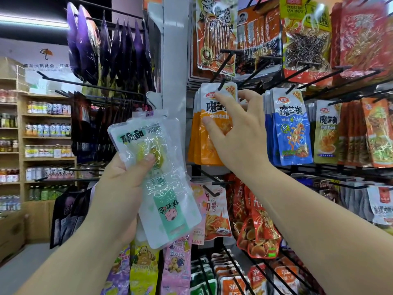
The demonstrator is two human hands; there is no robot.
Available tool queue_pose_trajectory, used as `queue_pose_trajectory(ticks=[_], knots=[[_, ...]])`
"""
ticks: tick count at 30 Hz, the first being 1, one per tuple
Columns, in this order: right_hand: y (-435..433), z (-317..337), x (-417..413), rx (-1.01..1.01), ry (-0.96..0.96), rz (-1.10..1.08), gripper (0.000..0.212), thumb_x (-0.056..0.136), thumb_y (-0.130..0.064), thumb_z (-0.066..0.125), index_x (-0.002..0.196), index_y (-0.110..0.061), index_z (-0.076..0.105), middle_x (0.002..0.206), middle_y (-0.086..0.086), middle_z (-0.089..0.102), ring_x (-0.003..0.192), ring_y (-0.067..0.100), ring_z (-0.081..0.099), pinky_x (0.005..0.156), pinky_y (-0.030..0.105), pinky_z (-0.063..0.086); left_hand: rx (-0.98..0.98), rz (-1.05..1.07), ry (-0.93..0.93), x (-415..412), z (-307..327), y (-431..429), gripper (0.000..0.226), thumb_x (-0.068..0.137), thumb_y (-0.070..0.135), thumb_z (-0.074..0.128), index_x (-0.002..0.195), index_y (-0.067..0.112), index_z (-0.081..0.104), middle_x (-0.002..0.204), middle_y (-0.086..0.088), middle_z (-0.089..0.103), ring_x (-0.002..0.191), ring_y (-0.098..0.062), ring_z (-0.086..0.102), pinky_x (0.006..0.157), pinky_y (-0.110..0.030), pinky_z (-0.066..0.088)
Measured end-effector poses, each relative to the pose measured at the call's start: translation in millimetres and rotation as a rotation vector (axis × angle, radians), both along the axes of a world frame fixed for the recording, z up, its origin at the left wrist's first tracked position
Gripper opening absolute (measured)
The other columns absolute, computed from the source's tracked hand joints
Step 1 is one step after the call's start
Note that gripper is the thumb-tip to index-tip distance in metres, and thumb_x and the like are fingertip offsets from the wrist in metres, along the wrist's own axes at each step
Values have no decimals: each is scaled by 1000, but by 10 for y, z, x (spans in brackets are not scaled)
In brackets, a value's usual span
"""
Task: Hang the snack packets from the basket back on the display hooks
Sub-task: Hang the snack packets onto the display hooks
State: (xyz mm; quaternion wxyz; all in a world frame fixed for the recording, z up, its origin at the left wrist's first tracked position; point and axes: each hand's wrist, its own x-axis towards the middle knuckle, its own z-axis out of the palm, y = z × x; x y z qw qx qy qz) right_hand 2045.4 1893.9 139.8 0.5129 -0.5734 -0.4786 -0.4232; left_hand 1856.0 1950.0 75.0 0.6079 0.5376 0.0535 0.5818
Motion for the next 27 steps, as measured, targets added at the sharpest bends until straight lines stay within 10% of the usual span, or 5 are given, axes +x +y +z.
queue_pose_trajectory(ticks=[7, 14, 27], knots=[[-19, -26, 0, -38, 25, 90, 54, 96, -39, 70, 147, -28, 55, 156, 6, 38, 139, 18, 41, 95, 2, 24, 8, -13, 3, 19, -12, 20, 19, 104, 10, 55, 107, 22, 69, 95, -1, 80, 77, -20, 78, 56, -33, 61], [53, 5, 10, -9, -16, -36, 55, 92, -54, 69, 143, -33, 60, 147, 9, 40, 135, 28, 45, 97, 36, 46, 16, -17, 11, 59, -11, 27, 21, 104, 10, 55, 103, 25, 70, 93, 1, 81, 77, -19, 78, 57, -35, 61], [-74, -74, -24, -101, 59, -91, 56, 93, -57, 65, 145, -38, 55, 150, 7, 37, 137, 29, 35, 110, 42, 33, 44, -27, 70, -47, -88, 2, 22, 100, 9, 60, 117, 20, 68, 107, -6, 80, 91, -27, 79, 67, -40, 64]])
